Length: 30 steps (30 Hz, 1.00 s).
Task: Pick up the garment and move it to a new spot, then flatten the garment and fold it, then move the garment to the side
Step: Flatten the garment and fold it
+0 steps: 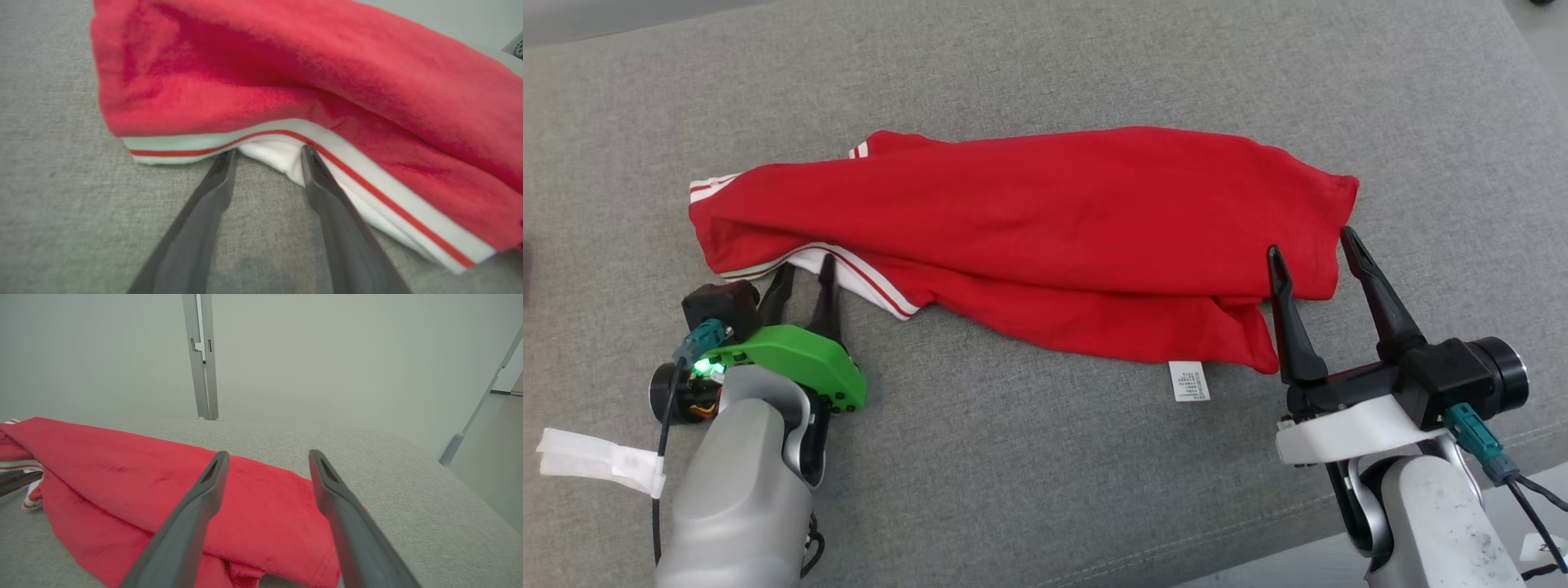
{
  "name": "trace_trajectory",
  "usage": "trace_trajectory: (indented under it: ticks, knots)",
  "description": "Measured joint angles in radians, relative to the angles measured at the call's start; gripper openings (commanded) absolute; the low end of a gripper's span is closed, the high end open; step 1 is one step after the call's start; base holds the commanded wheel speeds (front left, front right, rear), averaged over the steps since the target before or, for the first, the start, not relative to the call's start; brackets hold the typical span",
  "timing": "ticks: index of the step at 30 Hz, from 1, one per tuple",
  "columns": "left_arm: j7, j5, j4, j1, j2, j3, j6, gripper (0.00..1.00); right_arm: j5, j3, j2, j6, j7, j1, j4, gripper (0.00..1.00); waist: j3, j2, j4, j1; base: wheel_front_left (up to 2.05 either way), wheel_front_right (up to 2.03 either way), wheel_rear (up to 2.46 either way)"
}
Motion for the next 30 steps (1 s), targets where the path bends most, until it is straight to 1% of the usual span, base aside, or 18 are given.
trace_trajectory:
  ticks: [2, 4, 9, 12, 15, 20, 23, 27, 30]
  knots:
    - [0.000, -0.010, -0.030, 0.001, -0.002, 0.013, -0.005, 0.00, 0.000, -0.002, 0.000, 0.000, 0.000, -0.001, 0.000, 1.00, 0.009, 0.0000, -0.002, 0.0001, 0.00, 0.00, 0.00]
    - [0.002, -0.010, -0.091, 0.022, -0.008, 0.018, -0.009, 0.00, 0.001, -0.007, 0.000, 0.000, 0.000, -0.001, 0.001, 1.00, 0.010, 0.0000, 0.000, 0.0000, 0.00, 0.00, 0.00]
    - [0.002, 0.027, -0.318, 0.145, -0.018, 0.051, -0.009, 0.00, 0.009, -0.012, 0.000, 0.000, 0.000, 0.005, 0.007, 1.00, -0.007, 0.0000, 0.020, 0.0000, 0.00, 0.00, 0.00]
    - [0.002, 0.043, -0.440, 0.234, -0.019, 0.063, 0.009, 0.00, 0.009, -0.006, 0.000, 0.000, 0.000, 0.011, 0.012, 1.00, -0.027, 0.0000, 0.040, 0.0000, 0.00, 0.00, 0.00]
    - [0.002, 0.042, -0.532, 0.317, -0.019, 0.034, 0.043, 0.00, 0.014, 0.000, 0.000, 0.000, 0.000, 0.023, 0.015, 1.00, -0.051, 0.0000, 0.058, 0.0000, 0.00, 0.00, 0.00]
    - [0.002, 0.060, -0.632, 0.413, -0.021, -0.041, 0.108, 0.00, 0.023, 0.017, 0.000, 0.000, 0.000, 0.036, 0.029, 1.00, -0.096, 0.0000, 0.081, 0.0000, 0.00, 0.00, 0.00]
    - [0.027, 0.100, -0.686, 0.432, -0.021, -0.082, 0.141, 0.00, 0.031, 0.028, 0.000, 0.000, 0.000, 0.046, 0.038, 1.00, -0.123, 0.0000, 0.087, 0.0000, 0.00, 0.00, 0.00]
    - [0.076, 0.125, -0.732, 0.416, -0.021, -0.132, 0.146, 0.00, 0.037, 0.036, 0.000, 0.000, 0.000, 0.048, 0.040, 1.00, -0.147, 0.0000, 0.075, 0.0000, 0.00, 0.00, 0.00]
    - [0.115, 0.131, -0.692, 0.352, -0.021, -0.156, 0.141, 0.00, 0.041, 0.045, 0.000, 0.000, 0.000, 0.049, 0.041, 1.00, -0.151, 0.0000, 0.055, 0.0000, 0.00, 0.00, 0.00]
